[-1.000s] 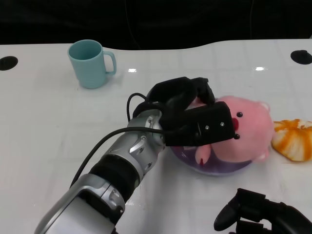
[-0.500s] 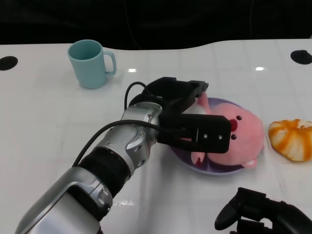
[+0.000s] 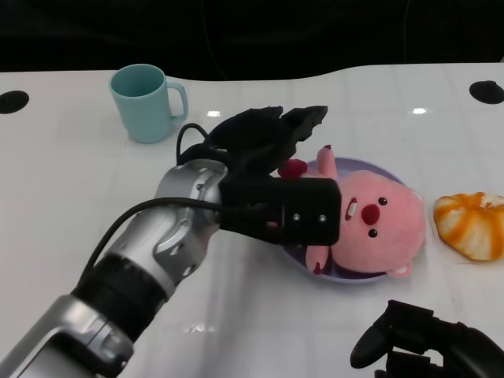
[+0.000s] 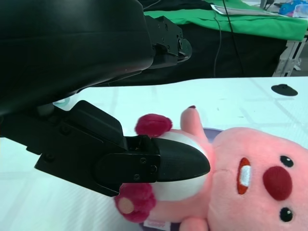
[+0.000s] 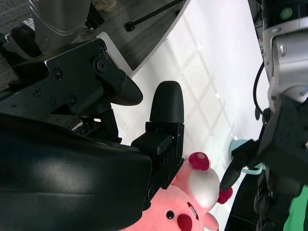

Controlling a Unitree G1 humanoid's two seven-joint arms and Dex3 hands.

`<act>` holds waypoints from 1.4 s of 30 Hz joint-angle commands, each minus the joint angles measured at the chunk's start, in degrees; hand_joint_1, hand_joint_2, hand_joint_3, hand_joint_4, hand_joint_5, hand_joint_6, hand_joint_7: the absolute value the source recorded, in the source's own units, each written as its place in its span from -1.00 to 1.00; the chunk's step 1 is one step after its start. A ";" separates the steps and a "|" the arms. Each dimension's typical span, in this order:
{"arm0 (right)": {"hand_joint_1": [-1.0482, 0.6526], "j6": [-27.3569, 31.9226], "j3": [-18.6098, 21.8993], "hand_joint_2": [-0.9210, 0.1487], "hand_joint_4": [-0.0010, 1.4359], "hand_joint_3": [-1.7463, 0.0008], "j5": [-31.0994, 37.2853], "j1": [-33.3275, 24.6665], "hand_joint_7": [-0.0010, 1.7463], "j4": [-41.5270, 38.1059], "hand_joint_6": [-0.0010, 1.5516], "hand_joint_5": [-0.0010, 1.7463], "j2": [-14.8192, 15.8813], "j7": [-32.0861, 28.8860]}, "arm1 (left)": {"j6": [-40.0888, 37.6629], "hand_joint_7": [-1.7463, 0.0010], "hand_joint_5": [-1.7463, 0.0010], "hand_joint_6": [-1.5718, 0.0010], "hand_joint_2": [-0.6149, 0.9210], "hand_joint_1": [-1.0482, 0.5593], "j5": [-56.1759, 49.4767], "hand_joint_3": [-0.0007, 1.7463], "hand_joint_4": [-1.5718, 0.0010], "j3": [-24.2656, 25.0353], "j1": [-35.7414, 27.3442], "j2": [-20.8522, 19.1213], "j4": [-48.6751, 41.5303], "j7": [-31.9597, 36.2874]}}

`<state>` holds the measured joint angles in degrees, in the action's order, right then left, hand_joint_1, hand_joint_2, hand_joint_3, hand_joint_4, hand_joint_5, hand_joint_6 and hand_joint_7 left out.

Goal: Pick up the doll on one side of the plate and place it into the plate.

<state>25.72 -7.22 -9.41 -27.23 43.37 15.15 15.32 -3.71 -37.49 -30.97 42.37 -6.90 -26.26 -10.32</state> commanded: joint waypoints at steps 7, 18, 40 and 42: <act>0.18 -1.59 0.21 -0.50 -0.11 -0.23 0.32 0.27 0.61 -0.99 -0.40 1.00 0.62 0.41 | 3.65 0.95 0.92 0.89 1.00 -0.79 6.86 -0.42 0.87 6.98 -11.09 -4.44 13.62 -0.58; 0.16 -1.97 0.40 -0.51 -0.10 -0.21 0.27 0.27 0.61 -1.16 -0.39 1.00 0.49 0.22 | 9.66 0.73 -0.15 0.43 1.00 -0.49 25.92 -0.68 0.77 19.01 -28.50 0.91 26.71 2.33; 0.12 -2.18 0.58 -0.51 -0.10 -0.20 -0.06 1.30 0.61 -2.22 -0.38 1.00 0.45 0.51 | -12.65 -0.44 -0.83 -0.17 0.34 0.30 48.86 0.68 -0.19 23.77 -53.71 5.51 54.60 1.49; 0.12 -2.69 0.58 -0.50 -0.10 -0.19 0.01 1.34 0.61 -2.52 -0.38 1.00 0.39 0.57 | -16.03 -0.63 -0.94 -0.13 0.34 0.28 50.30 0.71 -0.21 24.09 -55.41 5.88 56.51 2.35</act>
<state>24.02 -6.82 -9.38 -25.75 41.14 15.33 15.76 -17.82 11.85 -7.68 -11.93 -1.10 28.46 -9.13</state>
